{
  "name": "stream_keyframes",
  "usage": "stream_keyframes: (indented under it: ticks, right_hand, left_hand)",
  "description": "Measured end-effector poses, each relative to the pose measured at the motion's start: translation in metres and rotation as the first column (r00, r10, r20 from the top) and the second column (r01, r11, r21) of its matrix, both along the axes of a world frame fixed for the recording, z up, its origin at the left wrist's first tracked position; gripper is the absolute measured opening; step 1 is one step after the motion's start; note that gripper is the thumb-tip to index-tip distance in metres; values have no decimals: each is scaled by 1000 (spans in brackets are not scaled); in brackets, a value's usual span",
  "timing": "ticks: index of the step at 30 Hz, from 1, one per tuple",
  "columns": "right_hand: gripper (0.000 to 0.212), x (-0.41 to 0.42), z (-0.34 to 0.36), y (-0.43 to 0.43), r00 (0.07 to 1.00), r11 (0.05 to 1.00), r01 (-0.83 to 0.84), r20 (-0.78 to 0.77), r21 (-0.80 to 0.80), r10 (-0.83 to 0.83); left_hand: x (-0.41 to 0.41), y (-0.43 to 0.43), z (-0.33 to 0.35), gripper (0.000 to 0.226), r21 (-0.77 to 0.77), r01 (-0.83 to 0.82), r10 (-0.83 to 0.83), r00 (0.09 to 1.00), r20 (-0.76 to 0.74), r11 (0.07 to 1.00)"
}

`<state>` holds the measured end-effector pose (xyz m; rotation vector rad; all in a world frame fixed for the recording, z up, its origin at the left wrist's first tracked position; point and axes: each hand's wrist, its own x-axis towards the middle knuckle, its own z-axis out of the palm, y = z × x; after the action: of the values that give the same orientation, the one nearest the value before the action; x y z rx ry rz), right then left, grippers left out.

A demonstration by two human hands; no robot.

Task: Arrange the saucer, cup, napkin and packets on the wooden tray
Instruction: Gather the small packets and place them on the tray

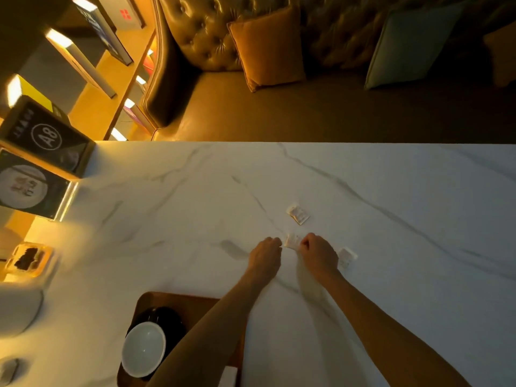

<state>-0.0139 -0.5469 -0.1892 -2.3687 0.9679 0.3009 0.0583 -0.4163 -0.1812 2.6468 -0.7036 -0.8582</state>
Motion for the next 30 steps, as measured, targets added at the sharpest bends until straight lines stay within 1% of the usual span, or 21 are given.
stream_keyframes:
  ticks: [3, 6, 8, 10, 13, 15, 17, 19, 20, 21, 22, 23, 24, 25, 26, 27, 28, 30]
  right_hand:
    - [26, 16, -19, 3, 1000, 997, -26, 11, -68, 27]
    - [37, 15, -35, 2, 999, 991, -42, 1, -126, 43]
    - [43, 11, -43, 1, 999, 995, -14, 35, -96, 17]
    - [45, 8, -49, -1, 996, 999, 2, 86, -53, 3]
    - [43, 5, -55, -1, 986, 1000, 4, 169, -20, -1]
    - [42, 5, -57, 0, 982, 1000, -9, 189, -17, 12]
    - [37, 4, -58, -1, 980, 999, -51, 190, -5, 51]
    - [35, 4, -58, -2, 980, 992, -103, 175, 67, 90]
    - [35, 3, -57, -2, 981, 985, -107, 178, 132, 83]
    - [35, 1, -56, -2, 981, 972, -71, 194, 225, 27]
    - [33, -2, -54, -1, 974, 943, 0, 213, 334, -75]
    - [31, -6, -53, -1, 957, 895, 83, 215, 439, -194]
    - [29, -9, -50, -1, 934, 823, 158, 188, 545, -304]
    - [27, -12, -47, -1, 917, 740, 204, 141, 641, -374]
    - [24, -14, -44, -2, 913, 674, 216, 99, 706, -395]
    - [21, -14, -42, -2, 922, 650, 199, 83, 734, -377]
    - [18, -14, -40, -1, 934, 649, 171, 89, 741, -347]
    - [18, -10, -36, 2, 944, 684, 121, 129, 719, -303]
  left_hand:
    - [9, -29, -13, 24, -28, 60, -59, 998, 27, 998]
    - [11, -47, -30, 39, -11, 158, -157, 987, 29, 987]
    - [11, -51, -41, 45, 12, 180, -180, 983, 22, 984]
    - [9, -50, -50, 48, 11, 165, -166, 985, 45, 986]
    - [6, -47, -54, 45, -20, 100, -99, 992, 77, 995]
    - [7, -47, -53, 41, -16, 43, -42, 997, 68, 999]
    - [11, -47, -50, 37, 24, 14, -15, 999, 42, 1000]
    - [11, -43, -48, 40, 95, 39, -40, 999, 2, 995]
    - [10, -39, -47, 40, 113, 51, -48, 998, -31, 992]
    - [8, -35, -47, 36, 91, 37, -30, 997, -75, 995]
    - [5, -30, -47, 30, 28, -31, 34, 989, -145, 999]
    - [3, -25, -46, 28, -59, -160, 140, 957, -255, 985]
    - [0, -20, -43, 28, -138, -324, 246, 882, -402, 936]
    - [-2, -15, -39, 29, -186, -476, 311, 776, -549, 860]
    - [-5, -9, -35, 26, -212, -575, 318, 680, -660, 791]
    - [-7, -4, -32, 23, -232, -618, 286, 621, -730, 751]
    - [-10, 0, -29, 24, -251, -641, 232, 571, -787, 725]
    - [-14, 6, -25, 35, -264, -686, 137, 471, -871, 678]
